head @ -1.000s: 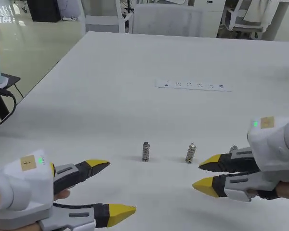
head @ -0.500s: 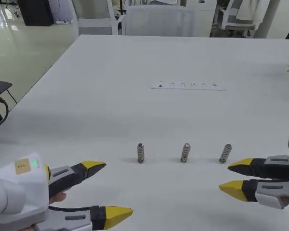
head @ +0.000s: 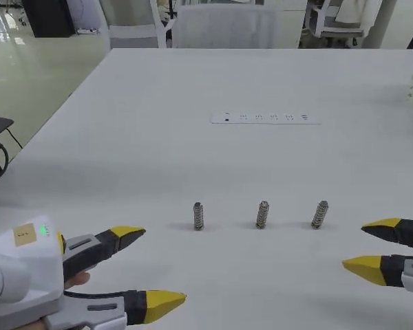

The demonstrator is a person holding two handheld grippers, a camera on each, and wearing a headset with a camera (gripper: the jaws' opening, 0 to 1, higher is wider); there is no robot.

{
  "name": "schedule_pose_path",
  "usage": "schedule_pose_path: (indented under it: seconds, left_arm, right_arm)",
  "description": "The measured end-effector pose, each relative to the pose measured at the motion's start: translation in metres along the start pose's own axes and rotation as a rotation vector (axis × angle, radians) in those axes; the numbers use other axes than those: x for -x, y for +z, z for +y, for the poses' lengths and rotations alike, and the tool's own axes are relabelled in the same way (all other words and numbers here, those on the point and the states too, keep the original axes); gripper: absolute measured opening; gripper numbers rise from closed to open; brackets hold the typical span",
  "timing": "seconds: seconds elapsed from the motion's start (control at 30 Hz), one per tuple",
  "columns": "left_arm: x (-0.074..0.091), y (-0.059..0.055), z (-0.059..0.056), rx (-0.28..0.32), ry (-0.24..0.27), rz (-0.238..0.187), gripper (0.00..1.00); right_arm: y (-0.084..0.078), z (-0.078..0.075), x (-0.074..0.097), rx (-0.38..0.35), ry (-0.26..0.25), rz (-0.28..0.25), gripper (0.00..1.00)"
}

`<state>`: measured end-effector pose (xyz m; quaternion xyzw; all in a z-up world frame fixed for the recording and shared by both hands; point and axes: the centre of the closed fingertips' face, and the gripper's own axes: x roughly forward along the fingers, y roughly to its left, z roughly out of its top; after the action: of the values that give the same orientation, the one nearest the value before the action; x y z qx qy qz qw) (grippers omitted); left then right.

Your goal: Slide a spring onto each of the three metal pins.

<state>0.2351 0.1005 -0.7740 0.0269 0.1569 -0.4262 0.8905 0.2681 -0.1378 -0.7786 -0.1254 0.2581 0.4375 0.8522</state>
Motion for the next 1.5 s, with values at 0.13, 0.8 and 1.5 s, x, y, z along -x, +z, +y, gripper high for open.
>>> schedule_pose_path:
  seconds: [0.13,0.8,1.5]
  left_arm:
    - [-0.001,-0.001,0.001,0.010,0.007,-0.001,0.68]
    - [-0.004,0.002,-0.001,0.025,0.034,-0.004,0.71]
    - [-0.005,0.001,0.003,0.026,0.037,-0.002,0.72]
  right_arm:
    - [-0.001,-0.005,0.002,0.009,-0.010,-0.011,0.49]
    - [-0.014,-0.019,0.004,-0.036,-0.005,-0.014,0.64]
    - [-0.031,-0.010,-0.006,-0.075,0.032,0.043,0.65]
